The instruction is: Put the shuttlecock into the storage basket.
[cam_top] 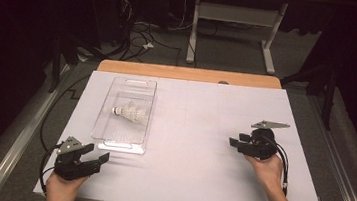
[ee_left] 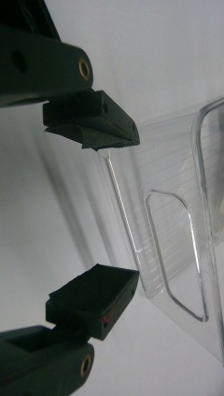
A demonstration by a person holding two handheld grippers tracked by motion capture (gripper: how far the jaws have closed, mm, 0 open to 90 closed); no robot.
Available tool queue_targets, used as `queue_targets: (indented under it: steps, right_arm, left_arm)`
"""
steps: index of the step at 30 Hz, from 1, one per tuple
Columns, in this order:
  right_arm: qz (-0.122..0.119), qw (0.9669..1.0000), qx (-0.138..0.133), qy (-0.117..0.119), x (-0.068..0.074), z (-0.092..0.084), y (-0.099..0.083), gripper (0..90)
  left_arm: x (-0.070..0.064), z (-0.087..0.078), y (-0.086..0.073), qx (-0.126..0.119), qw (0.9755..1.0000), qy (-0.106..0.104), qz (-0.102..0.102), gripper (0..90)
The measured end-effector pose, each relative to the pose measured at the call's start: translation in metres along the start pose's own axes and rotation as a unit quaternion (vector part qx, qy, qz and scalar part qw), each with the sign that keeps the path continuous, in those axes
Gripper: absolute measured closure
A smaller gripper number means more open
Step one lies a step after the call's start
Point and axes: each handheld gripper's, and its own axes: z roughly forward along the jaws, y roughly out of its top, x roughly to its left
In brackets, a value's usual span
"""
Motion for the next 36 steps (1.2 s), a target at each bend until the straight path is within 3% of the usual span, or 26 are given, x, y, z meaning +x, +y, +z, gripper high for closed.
queue_targets:
  steps: [23,36]
  right_arm:
    - [-0.001,0.9998,-0.015,-0.012,-0.003,-0.024,-0.025,44.5]
    - [-0.001,0.9991,-0.040,-0.017,-0.002,-0.033,-0.042,42.4]
  left_arm:
    - [0.000,-0.001,0.000,0.001,1.0000,0.001,-0.002,31.6]
    - [0.000,0.000,0.000,0.000,1.0000,0.001,-0.002,31.5]
